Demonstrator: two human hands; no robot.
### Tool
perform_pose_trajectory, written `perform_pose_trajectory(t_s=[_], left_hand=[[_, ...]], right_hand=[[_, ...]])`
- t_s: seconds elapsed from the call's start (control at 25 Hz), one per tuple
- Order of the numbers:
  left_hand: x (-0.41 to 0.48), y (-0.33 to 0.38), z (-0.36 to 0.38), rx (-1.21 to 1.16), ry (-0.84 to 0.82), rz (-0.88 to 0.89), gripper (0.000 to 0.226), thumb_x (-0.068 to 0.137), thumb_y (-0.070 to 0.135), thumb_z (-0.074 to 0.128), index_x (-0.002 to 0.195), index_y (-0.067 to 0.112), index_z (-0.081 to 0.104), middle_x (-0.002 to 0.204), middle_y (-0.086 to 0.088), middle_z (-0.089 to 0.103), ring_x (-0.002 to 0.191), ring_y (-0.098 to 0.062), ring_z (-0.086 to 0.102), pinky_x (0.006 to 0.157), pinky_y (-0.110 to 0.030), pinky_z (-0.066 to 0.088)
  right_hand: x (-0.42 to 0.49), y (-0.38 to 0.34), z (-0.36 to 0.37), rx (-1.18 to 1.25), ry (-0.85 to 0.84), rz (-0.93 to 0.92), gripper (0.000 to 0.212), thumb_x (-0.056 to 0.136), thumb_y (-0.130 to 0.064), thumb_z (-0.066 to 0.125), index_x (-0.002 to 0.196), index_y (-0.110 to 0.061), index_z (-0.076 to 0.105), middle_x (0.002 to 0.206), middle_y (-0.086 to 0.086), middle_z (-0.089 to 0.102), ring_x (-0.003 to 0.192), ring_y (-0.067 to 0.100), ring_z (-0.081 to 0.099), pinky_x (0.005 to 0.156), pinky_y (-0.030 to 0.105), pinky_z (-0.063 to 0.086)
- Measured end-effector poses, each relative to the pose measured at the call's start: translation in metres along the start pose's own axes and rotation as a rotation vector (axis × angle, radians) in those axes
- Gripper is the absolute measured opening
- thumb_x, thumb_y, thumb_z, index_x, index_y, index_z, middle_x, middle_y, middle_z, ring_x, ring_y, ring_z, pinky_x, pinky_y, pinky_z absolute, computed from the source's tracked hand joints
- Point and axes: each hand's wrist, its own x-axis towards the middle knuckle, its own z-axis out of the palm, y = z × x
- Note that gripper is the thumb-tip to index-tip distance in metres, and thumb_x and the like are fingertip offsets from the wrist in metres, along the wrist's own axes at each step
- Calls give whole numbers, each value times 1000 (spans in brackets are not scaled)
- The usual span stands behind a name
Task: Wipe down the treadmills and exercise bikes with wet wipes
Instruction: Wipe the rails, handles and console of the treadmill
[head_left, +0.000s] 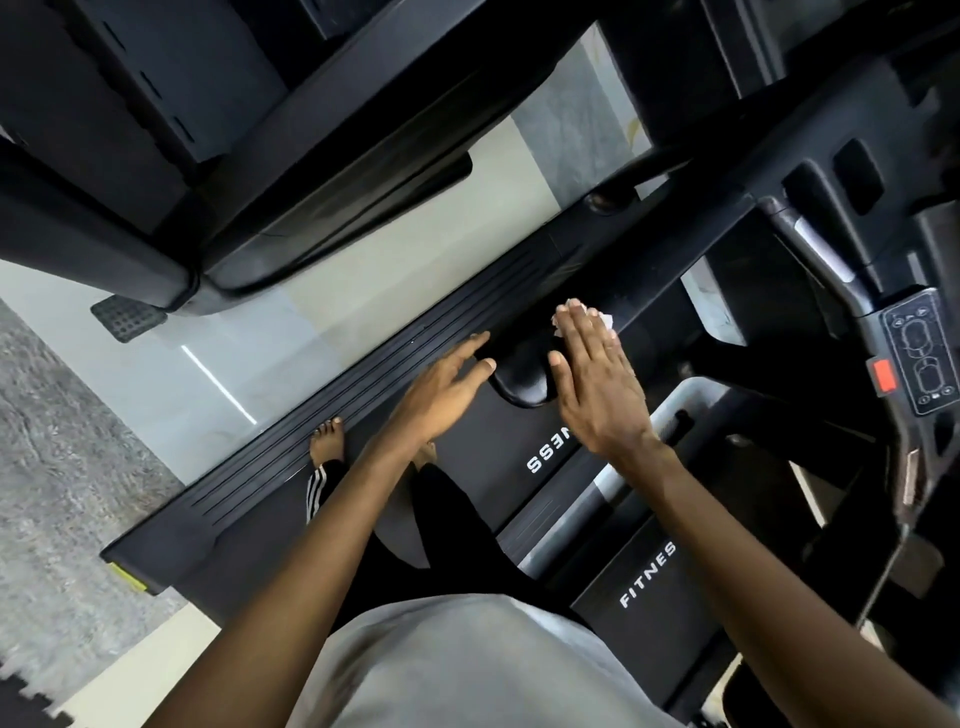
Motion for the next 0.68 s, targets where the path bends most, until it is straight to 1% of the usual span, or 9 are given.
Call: perform_pose_trajectory(t_s=[0.08, 0.16, 0.24, 0.36, 0.4, 0.44, 0.56, 0.6, 0.68], left_hand=[[-2, 7, 0, 50, -16, -5, 51, 103, 49, 46, 153, 42, 37, 160, 11, 37, 144, -13, 38, 114, -32, 29], [-4, 9, -1, 39, -31, -10, 52, 104, 46, 47, 155, 38, 36, 161, 10, 35, 146, -13, 36, 110, -25, 27], [-4, 7, -2, 0, -28, 4, 52, 104, 45, 49, 154, 35, 38, 160, 10, 36, 147, -11, 33, 111, -21, 24], [-4, 6, 0, -13, -2, -14, 51, 103, 43, 50, 153, 34, 41, 158, 10, 40, 145, -9, 37, 118, -29, 27], [-3, 8, 1, -2, 9, -24, 52, 103, 44, 50, 153, 33, 41, 158, 9, 41, 145, -10, 38, 120, -32, 28], [-2, 11, 3, 19, 14, -28, 53, 103, 46, 49, 154, 33, 40, 158, 8, 41, 145, -12, 39, 120, -35, 28], [-5, 24, 8, 121, 23, -52, 59, 103, 54, 43, 157, 31, 34, 158, 1, 41, 145, -16, 38, 118, -36, 30], [-5, 26, 10, 150, 29, -63, 61, 102, 57, 42, 157, 32, 33, 158, 0, 42, 145, -18, 38, 117, -37, 30], [-5, 27, 13, 168, 47, -67, 63, 100, 61, 44, 156, 33, 34, 158, 2, 41, 146, -19, 38, 118, -39, 31]], right_hand=[[-21, -20, 11, 49, -5, -51, 65, 106, -47, 15, 159, -10, 20, 168, 4, 11, 155, 17, 1, 127, 39, 7], [-44, -27, 15, 67, -56, -162, 64, 107, -47, 17, 160, -13, 16, 169, 0, 8, 155, 15, -1, 127, 39, 7], [-36, -11, 11, 93, -22, -104, 64, 106, -49, 17, 161, -17, 14, 169, -3, 6, 155, 12, -1, 127, 38, 7], [4, 8, -2, 157, 25, 152, 71, 102, -56, 12, 160, -15, 17, 168, 1, 9, 155, 14, 0, 127, 39, 5], [7, 4, -2, 162, 30, 157, 73, 102, -57, 12, 160, -12, 18, 168, 3, 9, 155, 16, 0, 127, 39, 5], [1, -4, 0, 145, 20, 106, 73, 103, -57, 14, 160, -11, 18, 168, 4, 9, 155, 17, -2, 127, 38, 3], [-33, -9, 4, 88, -77, -137, 68, 105, -55, 21, 161, -16, 15, 169, -1, 6, 155, 12, -4, 127, 36, 4], [-29, 3, 1, 75, -79, -154, 66, 105, -54, 20, 161, -18, 15, 169, -3, 7, 155, 12, -2, 127, 38, 7], [-1, 28, -8, 66, -30, -37, 66, 105, -54, 20, 160, -18, 19, 168, -1, 12, 155, 15, 5, 126, 41, 11]])
